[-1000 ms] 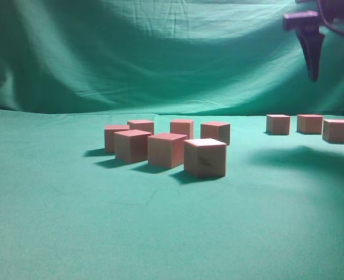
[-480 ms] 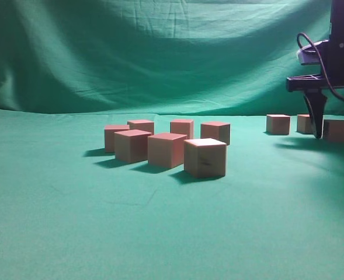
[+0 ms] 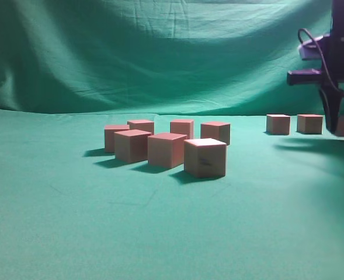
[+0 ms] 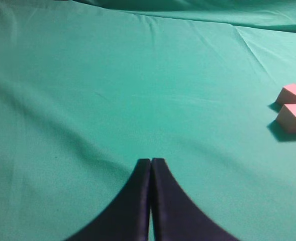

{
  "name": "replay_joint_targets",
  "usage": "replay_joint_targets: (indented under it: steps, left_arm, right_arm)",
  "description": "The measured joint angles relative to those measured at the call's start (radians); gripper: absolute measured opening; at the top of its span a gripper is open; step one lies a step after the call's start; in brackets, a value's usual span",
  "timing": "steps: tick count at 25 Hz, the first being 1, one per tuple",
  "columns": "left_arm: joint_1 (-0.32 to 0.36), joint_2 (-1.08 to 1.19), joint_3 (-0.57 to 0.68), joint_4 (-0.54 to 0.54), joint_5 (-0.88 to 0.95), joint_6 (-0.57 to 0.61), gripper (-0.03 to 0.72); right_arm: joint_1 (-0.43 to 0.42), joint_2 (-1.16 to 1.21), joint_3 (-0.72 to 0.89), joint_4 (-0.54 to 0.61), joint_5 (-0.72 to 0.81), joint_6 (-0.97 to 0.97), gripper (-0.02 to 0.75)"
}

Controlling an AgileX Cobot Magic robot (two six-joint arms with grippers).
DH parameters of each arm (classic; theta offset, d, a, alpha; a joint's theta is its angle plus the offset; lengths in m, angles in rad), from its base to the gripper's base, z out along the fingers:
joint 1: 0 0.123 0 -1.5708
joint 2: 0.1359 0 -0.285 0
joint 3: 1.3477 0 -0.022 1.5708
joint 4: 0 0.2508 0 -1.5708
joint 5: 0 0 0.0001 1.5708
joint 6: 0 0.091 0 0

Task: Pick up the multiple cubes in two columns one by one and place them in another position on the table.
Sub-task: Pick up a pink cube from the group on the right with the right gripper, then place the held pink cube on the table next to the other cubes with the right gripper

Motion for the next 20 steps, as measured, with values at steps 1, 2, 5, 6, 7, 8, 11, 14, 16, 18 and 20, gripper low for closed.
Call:
replay_joint_targets:
  steps: [1,2,5,6,7,8,11,14,16,18,20]
  left_arm:
    - [0.0,0.0,0.0,0.0,0.0,0.0,0.0]
    - [0.0,0.0,0.0,0.0,0.0,0.0,0.0]
    - [0.0,0.0,0.0,0.0,0.0,0.0,0.0]
    - [0.0,0.0,0.0,0.0,0.0,0.0,0.0]
    - [0.0,0.0,0.0,0.0,0.0,0.0,0.0]
    - [0.0,0.0,0.0,0.0,0.0,0.0,0.0]
    - [0.0,0.0,0.0,0.0,0.0,0.0,0.0]
    - [0.0,0.0,0.0,0.0,0.0,0.0,0.0]
    - [0.0,0.0,0.0,0.0,0.0,0.0,0.0]
    - [0.0,0.0,0.0,0.0,0.0,0.0,0.0]
    - [0.0,0.0,0.0,0.0,0.0,0.0,0.0]
  right_arm:
    - [0.005,-0.017,0.0,0.0,0.012,-0.007,0.257]
    - [0.012,-0.047,0.0,0.0,0.022,-0.019,0.257]
    - [0.051,-0.167,0.0,0.0,0.068,-0.051,0.257]
    - [0.07,-0.215,0.0,0.005,0.083,-0.055,0.257]
    - [0.092,-0.262,0.0,0.014,0.1,-0.064,0.257]
    - [0.114,-0.299,0.0,0.024,0.116,-0.068,0.257]
    - [0.188,-0.401,0.0,0.042,0.168,-0.073,0.257]
    - [0.279,-0.483,0.064,0.043,0.184,-0.073,0.257]
    - [0.344,-0.539,0.153,0.048,0.171,-0.074,0.257]
    - [0.413,-0.597,0.246,0.059,0.149,-0.074,0.257]
    - [0.471,-0.645,0.339,0.084,0.13,-0.074,0.257]
